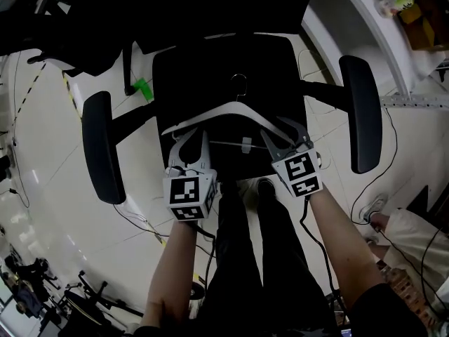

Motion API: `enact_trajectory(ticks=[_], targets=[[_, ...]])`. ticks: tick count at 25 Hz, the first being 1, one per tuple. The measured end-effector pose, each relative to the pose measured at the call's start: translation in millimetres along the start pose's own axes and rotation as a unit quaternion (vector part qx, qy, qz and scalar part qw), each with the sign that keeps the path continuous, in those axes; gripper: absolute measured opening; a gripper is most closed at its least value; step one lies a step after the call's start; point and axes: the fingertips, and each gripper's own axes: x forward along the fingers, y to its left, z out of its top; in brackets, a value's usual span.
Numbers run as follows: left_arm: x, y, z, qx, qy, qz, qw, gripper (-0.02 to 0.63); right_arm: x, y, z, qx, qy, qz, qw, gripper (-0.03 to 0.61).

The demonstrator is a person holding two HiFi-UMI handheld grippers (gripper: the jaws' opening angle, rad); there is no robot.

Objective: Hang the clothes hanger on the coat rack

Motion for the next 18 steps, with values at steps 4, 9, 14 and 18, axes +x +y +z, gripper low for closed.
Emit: enact_trajectory(ticks=[4, 9, 14, 18], targets=[[10, -6, -18, -0.011, 0.031, -0.009, 0.9994, 0.005, 13, -1, -16, 0.010, 0.021, 0.008, 1.000, 0.153], [28, -2, -31, -0.017, 0.051, -0.014, 0.9985, 0.005, 32, -3, -44, 0.002, 0.068, 0.032, 0.997, 0.175], [41, 5, -35, -0.025, 0.054, -0.001, 0.9982, 0.005, 46, -1, -68, -0.013, 0.116, 0.059, 0.991, 0.206], [48, 4, -37, -0.023, 0.057, 0.000, 0.9981, 0.005, 55, -1, -79, -0.024, 0.143, 0.068, 0.987, 0.207]])
